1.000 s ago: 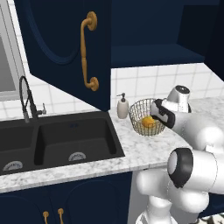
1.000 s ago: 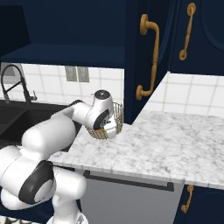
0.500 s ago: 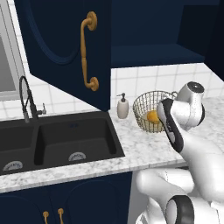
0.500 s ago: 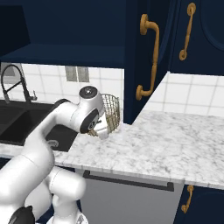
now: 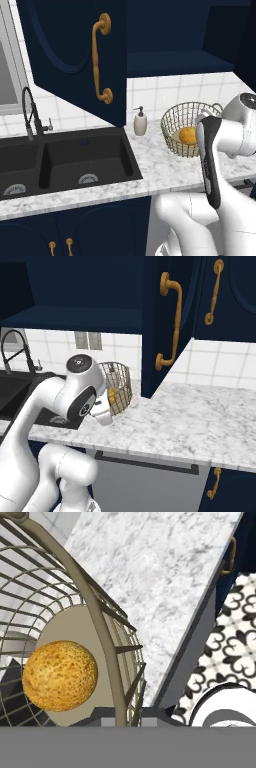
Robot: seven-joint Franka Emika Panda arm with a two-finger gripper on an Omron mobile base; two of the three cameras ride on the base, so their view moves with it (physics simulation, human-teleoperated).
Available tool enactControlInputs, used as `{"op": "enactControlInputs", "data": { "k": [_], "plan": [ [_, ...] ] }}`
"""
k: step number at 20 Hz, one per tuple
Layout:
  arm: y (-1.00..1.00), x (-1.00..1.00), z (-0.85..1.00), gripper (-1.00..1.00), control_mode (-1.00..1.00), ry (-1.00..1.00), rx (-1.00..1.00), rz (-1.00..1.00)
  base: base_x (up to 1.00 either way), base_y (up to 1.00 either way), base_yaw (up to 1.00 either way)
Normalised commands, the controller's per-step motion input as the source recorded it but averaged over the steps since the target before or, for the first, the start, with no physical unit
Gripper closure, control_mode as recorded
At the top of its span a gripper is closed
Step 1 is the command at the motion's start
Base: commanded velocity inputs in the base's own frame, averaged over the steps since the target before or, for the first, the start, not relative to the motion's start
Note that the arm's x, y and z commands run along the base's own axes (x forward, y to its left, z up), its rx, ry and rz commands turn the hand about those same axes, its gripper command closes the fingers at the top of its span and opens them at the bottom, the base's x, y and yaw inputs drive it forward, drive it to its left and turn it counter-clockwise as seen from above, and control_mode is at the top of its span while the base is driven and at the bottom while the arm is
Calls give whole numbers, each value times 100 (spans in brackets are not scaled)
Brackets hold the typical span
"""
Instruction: Open the cabinet, pick up the bread from the cabinet and place it in the basket. Then move the basket to the dining counter.
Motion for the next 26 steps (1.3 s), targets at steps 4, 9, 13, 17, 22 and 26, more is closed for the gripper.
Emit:
{"op": "enactControlInputs", "data": {
  "k": [4, 9, 13, 17, 22, 26],
  "plan": [
    [2, -92, 42, 100, -100, 0, 0, 0, 0, 0, 0],
    [0, -72, 21, 100, 100, 0, 0, 0, -16, 0, 0],
    [0, 0, 0, 100, 100, 0, 0, 0, -88, 0, 0],
    [0, 0, 0, 100, 100, 0, 0, 0, -100, 8, 0],
    [0, 0, 0, 100, 100, 0, 0, 0, -37, 59, 70],
    [0, 0, 0, 100, 100, 0, 0, 0, 0, 0, 100]
  ]
}}
